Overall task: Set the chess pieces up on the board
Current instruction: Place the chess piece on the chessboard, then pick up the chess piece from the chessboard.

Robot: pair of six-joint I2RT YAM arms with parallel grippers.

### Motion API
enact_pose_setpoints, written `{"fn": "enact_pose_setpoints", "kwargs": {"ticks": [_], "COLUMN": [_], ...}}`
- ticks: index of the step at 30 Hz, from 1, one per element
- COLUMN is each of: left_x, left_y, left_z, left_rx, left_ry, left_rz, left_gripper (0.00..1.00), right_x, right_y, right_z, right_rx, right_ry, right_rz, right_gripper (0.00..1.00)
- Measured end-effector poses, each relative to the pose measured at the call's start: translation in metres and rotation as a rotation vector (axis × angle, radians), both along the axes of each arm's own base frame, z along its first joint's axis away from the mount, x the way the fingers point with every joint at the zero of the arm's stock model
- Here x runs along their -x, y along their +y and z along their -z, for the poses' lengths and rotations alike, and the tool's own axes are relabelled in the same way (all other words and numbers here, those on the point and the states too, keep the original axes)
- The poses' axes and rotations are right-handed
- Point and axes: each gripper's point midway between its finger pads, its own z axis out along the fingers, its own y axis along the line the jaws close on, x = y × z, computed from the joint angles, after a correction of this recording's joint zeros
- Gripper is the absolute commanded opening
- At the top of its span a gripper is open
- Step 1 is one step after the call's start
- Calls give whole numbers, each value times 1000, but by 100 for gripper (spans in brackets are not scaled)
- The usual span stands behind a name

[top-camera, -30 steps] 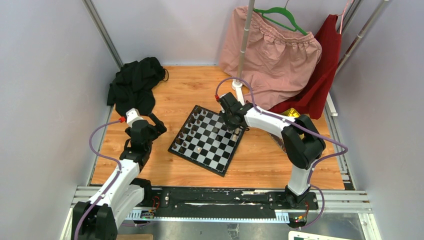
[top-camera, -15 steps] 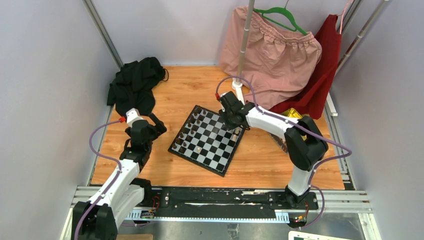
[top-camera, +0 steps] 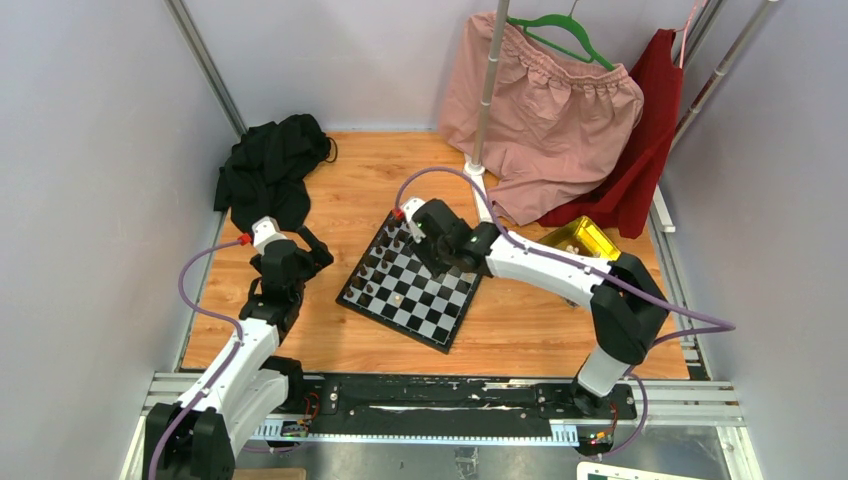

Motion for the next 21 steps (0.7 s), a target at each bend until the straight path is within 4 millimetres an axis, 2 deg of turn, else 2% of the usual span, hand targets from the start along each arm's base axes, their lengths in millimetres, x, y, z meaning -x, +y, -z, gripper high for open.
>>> {"fn": "enact_pose_setpoints", "kwargs": {"ticks": [5, 11, 15, 21], "left_x": [0, 1, 1, 1], "left_y": [0, 0, 0, 0], "left_z": [0, -3, -3, -3], "left_rx": [0, 1, 1, 1], "left_ry": [-2, -12, -14, -13], "left_rz": [0, 0, -1, 0], "left_gripper": [100, 100, 100, 100], "right_x": [39, 70, 79, 77], "right_y": [34, 60, 70, 80], "right_z": [6, 31, 42, 44], "right_rx": [-3, 21, 25, 19], "right_ry": [32, 89, 117, 118], "right_rz": [-180, -319, -357, -373], "right_gripper": [38, 38, 38, 38]}}
